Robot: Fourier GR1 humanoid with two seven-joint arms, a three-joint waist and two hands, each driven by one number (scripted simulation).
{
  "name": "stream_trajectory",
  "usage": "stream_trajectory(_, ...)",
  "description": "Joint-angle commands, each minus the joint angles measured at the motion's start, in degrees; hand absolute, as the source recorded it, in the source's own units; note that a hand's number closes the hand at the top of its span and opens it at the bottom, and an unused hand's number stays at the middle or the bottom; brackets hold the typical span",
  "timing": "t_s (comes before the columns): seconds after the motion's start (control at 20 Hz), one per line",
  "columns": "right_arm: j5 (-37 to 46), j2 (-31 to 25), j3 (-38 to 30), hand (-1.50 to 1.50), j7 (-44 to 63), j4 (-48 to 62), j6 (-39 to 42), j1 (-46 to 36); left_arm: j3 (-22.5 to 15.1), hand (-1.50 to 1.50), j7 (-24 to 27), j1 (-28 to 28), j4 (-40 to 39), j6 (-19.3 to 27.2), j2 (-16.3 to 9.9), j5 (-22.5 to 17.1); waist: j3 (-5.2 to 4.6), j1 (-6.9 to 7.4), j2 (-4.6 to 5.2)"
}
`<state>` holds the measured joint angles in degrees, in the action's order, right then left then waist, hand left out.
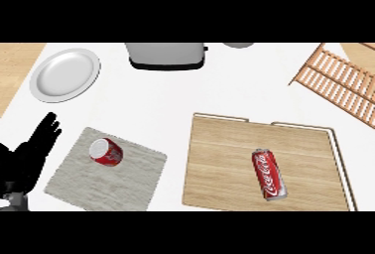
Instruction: Pick the sweet potato from the tray and place it in the tiered shelf
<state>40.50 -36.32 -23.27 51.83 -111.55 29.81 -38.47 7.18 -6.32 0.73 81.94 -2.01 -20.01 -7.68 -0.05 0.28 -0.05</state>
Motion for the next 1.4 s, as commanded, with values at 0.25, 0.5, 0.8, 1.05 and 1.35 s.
stream_trajectory(0.25,5.9,-6.1,1.4,1.5,-5.4,19.9,-6.2,-5.8,0.7,0.0,2.1,0.2,-1.6,-1.3,1.1,0.8,0.02,0.54,0.22)
stream_trajectory(0.5,9.2,-7.3,1.8,1.5,-10.3,26.6,-11.7,-3.6,2.0,0.0,-0.4,-0.7,0.4,-1.0,0.3,1.0,0.05,0.54,0.22)
stream_trajectory(0.8,9.0,-7.1,0.8,1.5,-15.1,37.5,-18.6,-6.8,0.5,0.0,2.1,-2.6,-4.1,-0.3,2.7,3.9,0.03,0.39,0.28)
stream_trajectory(1.05,7.6,-9.8,-2.1,1.5,-21.5,48.8,-22.5,-8.1,2.2,0.0,2.5,-2.8,-4.0,-0.9,2.4,3.0,0.04,0.35,0.29)
stream_trajectory(1.35,10.4,-11.5,-2.8,-1.5,-20.3,59.0,-28.9,-11.5,2.5,0.0,-0.1,-1.8,-1.2,-2.3,1.5,2.6,0.05,0.74,0.28)
